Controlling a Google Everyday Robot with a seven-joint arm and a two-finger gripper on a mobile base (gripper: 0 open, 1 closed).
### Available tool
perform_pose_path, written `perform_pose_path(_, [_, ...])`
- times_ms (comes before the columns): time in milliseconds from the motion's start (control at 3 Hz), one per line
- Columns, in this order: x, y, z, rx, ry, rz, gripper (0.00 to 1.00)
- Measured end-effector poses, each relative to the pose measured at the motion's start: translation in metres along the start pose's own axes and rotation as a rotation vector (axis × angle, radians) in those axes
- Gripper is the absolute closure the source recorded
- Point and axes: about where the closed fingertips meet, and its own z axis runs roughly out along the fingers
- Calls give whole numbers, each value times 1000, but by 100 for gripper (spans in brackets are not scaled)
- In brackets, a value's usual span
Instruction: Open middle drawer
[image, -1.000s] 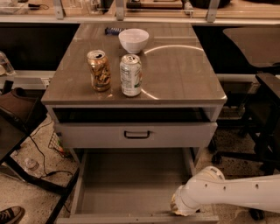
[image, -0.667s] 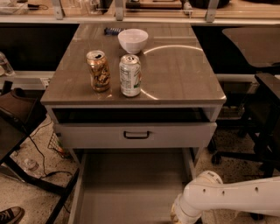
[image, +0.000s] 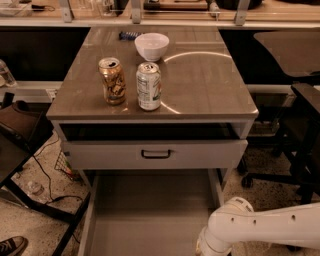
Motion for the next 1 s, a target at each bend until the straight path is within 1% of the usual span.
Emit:
perform_pose_path(333, [0, 1, 1, -2, -1, 0, 58])
perform_pose_path(667, [0, 2, 2, -5, -1, 0, 27])
perform_pose_path(1000, [0, 3, 2, -6, -2, 0, 4])
